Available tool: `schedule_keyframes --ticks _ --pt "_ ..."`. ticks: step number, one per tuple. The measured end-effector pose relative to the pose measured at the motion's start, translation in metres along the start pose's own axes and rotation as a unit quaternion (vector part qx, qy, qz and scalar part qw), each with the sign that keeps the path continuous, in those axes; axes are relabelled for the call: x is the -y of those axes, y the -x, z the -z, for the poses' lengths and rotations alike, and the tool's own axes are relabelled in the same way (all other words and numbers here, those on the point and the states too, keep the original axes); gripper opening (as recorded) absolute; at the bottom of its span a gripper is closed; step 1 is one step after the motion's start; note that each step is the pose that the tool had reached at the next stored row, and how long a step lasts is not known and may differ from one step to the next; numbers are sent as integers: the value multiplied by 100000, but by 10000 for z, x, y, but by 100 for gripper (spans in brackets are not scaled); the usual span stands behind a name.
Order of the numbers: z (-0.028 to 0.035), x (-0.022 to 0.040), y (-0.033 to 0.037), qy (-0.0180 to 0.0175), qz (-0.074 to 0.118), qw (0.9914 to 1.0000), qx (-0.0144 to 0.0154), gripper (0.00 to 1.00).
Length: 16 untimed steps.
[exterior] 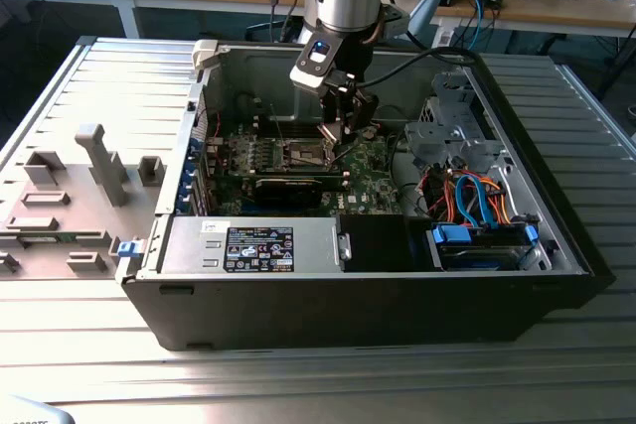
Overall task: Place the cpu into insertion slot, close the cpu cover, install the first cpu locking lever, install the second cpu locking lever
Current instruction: 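Place the cpu into insertion slot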
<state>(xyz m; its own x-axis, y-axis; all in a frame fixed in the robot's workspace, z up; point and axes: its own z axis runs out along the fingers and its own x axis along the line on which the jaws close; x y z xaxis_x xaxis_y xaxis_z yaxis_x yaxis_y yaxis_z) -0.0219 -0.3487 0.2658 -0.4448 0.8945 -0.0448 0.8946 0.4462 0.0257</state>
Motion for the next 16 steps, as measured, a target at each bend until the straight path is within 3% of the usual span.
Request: schedule_keyframes --ticks 16 --pt "0 0 0 -21 -476 99999 12 54"
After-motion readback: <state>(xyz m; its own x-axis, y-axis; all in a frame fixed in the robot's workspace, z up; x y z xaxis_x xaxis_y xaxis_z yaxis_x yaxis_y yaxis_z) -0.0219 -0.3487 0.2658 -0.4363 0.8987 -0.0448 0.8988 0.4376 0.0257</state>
